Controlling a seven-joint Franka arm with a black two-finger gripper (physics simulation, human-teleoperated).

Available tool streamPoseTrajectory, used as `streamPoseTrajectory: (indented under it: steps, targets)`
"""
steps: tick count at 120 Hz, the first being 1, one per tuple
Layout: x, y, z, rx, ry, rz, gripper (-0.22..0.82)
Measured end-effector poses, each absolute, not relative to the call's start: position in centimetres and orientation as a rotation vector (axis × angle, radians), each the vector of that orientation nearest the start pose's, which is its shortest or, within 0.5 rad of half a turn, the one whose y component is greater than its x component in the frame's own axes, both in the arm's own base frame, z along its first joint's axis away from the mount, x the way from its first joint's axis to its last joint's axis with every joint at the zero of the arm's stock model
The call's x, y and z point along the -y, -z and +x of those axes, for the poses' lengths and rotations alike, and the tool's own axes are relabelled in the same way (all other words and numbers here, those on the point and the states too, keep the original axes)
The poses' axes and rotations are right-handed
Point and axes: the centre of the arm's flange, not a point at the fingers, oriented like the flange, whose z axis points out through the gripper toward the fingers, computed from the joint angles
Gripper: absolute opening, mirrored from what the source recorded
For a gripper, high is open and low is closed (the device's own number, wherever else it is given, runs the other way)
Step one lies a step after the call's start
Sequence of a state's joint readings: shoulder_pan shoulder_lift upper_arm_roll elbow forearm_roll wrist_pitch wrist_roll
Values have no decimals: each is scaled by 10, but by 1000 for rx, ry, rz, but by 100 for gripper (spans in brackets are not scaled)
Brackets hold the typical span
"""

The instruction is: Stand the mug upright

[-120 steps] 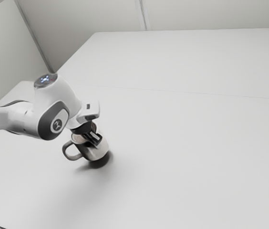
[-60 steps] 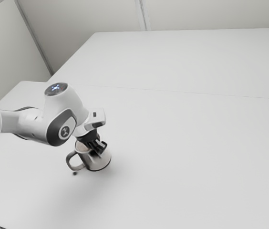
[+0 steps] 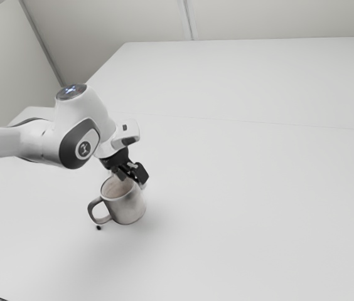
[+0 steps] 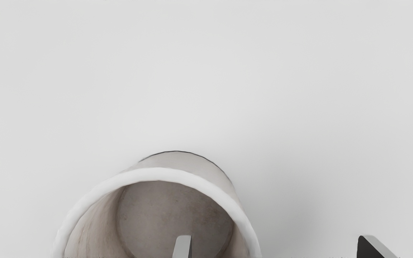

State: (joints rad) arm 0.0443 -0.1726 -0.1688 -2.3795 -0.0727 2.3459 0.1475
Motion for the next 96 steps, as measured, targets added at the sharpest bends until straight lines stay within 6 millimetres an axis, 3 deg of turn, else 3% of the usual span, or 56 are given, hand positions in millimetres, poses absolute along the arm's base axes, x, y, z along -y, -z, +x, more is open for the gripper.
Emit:
streamPoseTrajectory:
  steps: [49,96]
  targets:
    - [74,-497,526,-239,12,-3181,59]
    - [82,-569,557,-200,13,-3169,60]
